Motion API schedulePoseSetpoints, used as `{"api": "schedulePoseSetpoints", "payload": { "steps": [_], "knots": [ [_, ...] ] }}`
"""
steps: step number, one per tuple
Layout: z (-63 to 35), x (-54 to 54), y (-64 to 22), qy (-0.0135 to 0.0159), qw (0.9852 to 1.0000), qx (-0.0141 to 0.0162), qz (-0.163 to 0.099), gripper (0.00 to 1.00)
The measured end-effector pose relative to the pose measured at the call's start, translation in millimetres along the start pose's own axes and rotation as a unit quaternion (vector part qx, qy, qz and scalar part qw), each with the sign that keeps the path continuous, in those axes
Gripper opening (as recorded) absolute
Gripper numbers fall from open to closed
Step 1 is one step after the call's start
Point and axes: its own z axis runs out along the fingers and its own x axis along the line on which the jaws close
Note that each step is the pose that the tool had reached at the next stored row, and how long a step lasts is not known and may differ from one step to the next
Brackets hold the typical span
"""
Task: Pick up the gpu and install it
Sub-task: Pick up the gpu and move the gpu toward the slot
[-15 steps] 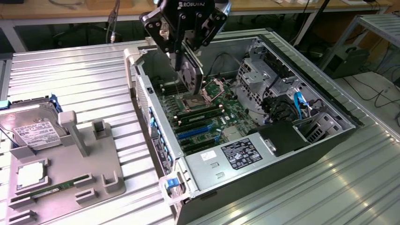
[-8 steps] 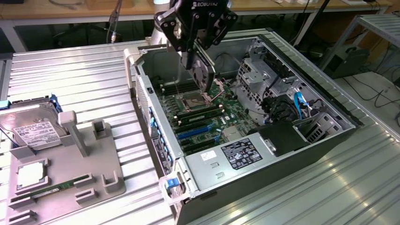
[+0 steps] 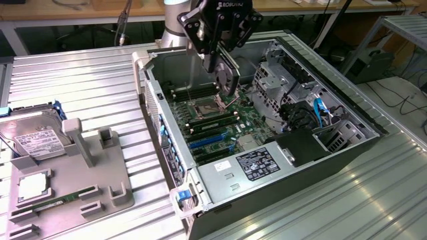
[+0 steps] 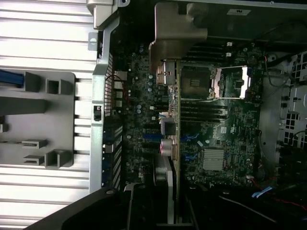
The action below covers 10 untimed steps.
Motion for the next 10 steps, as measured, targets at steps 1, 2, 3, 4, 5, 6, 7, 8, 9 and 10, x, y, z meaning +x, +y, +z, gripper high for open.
{"api": "schedulePoseSetpoints", "payload": {
  "steps": [1,2,3,4,5,6,7,8,9,10],
  "knots": [
    [0.1,-1.9,-0.1,0.0,1.0,0.0,0.0,0.28],
    [0.2,-4.5,-0.3,0.0,1.0,0.0,0.0,0.28],
    [0.3,-8.0,-0.4,0.0,1.0,0.0,0.0,0.28],
    [0.5,-10.1,-0.5,0.0,1.0,0.0,0.0,0.28],
    [0.7,-12.2,-0.7,0.0,1.0,-0.0001,0.0,0.28],
    [0.8,-14.8,-0.8,0.0,1.0,0.0,0.0,0.28],
    [1.0,-17.6,-1.0,0.0,1.0,0.0,0.0,0.28],
    [1.1,-20.1,-1.1,0.0,1.0,0.0,0.0,0.28],
    [1.3,-22.8,-1.3,0.0,1.0,-0.0001,0.0,0.28],
    [1.5,-25.6,-1.4,0.0,1.0,0.0,0.0,0.28]
  ]
}}
